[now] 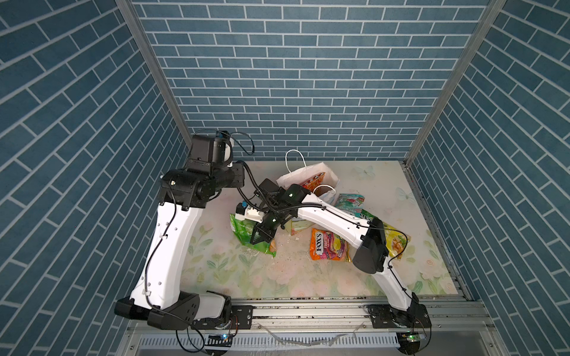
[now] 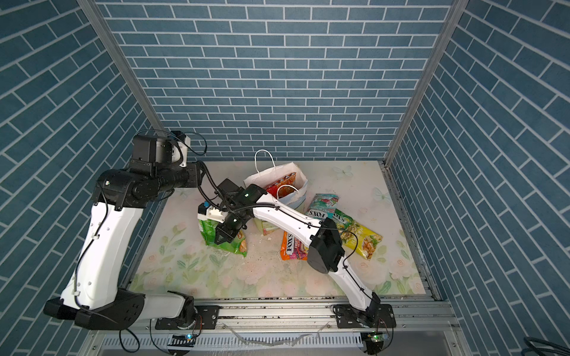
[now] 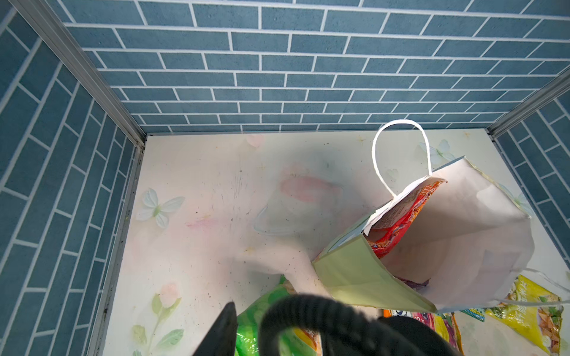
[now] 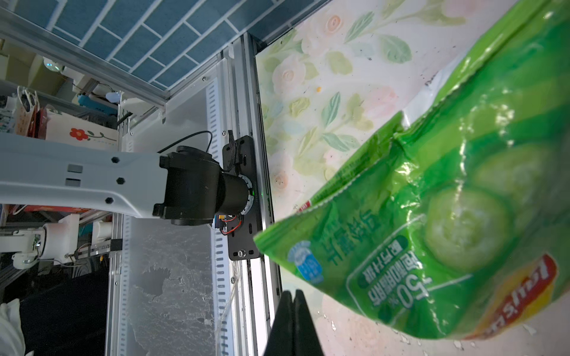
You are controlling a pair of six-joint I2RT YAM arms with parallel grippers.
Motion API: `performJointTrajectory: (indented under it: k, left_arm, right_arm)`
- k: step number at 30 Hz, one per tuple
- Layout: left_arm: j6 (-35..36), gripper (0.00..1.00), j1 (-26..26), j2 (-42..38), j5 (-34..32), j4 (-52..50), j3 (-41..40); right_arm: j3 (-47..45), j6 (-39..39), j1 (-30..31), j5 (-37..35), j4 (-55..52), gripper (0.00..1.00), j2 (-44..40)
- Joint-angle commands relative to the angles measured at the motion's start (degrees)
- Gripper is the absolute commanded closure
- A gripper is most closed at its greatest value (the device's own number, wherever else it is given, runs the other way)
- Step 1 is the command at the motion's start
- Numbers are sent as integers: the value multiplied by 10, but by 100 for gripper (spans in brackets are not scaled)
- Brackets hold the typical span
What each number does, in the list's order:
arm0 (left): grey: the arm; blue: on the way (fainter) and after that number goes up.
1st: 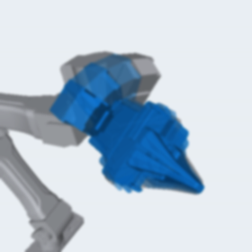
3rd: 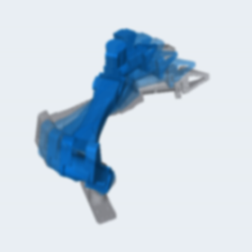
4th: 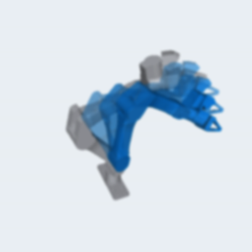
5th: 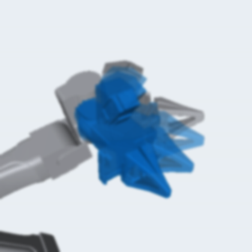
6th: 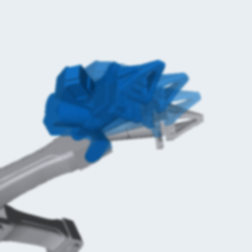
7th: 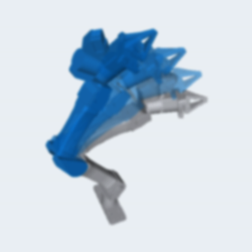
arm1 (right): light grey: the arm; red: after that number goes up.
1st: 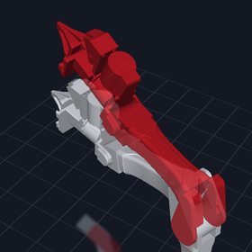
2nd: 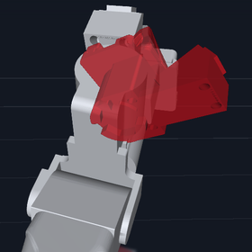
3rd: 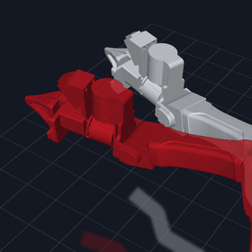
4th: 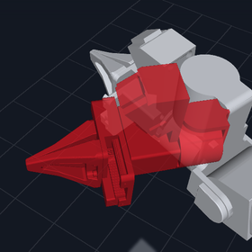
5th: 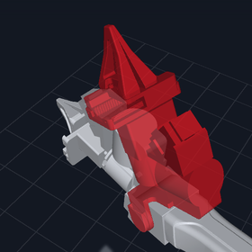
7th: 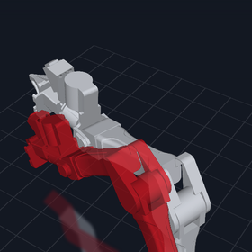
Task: Take the snacks out of the paper bag
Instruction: Pick up the snack from the paper bag.
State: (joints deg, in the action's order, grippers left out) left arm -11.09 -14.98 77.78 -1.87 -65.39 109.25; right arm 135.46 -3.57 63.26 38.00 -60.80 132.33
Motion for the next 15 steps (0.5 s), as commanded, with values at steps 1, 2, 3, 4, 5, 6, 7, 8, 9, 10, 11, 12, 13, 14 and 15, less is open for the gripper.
performJointTrajectory:
  k: [1, 2, 3, 4, 5, 6, 7, 8, 9, 10, 11, 12, 13, 14, 15]
  left_arm:
    - [3, 54, 1, -3, 1, -8, 1]
    - [2, 54, 0, -2, 1, -10, 1]
    - [2, 54, 0, -2, 1, -10, 2]
    - [3, 54, 0, -2, 1, -11, 2]
    - [1, 54, 0, -2, 1, -10, 2]
    - [1, 54, 0, -1, 1, -11, 2]
    - [2, 54, 0, -1, 1, -11, 0]
    - [1, 54, 1, 0, 2, -10, 0]
    - [1, 54, 0, 1, 3, -10, -1]
    - [1, 54, 1, 2, 2, -9, -3]
    - [1, 54, 0, 3, 2, -9, -4]
    - [2, 54, 0, 2, 0, -8, -5]
    - [2, 54, 0, 3, -1, -6, -7]
    - [3, 54, 0, 2, -2, -5, -8]
    - [3, 53, 0, 3, -2, -4, -8]
  right_arm:
    - [53, -42, 6, 32, -78, 100, 43]
    - [68, -45, 6, 33, -86, 100, 51]
    - [72, -46, 6, 32, -90, 100, 54]
    - [72, -48, 6, 32, -90, 100, 54]
    - [68, -47, 6, 33, -87, 100, 52]
    - [64, -48, 6, 32, -83, 100, 49]
    - [57, -48, 6, 30, -78, 100, 44]
    - [49, -48, 7, 27, -71, 100, 38]
    - [41, -47, 6, 21, -65, 100, 32]
    - [32, -46, 5, 14, -56, 100, 23]
    - [20, -46, 6, 7, -44, 100, 12]
    - [6, -44, 6, 2, -28, 100, -1]
    - [-13, -43, 6, -7, -10, 100, -17]
    - [-32, -42, 6, -17, 10, 100, -35]
    - [-48, -41, 5, -26, 28, 100, -51]
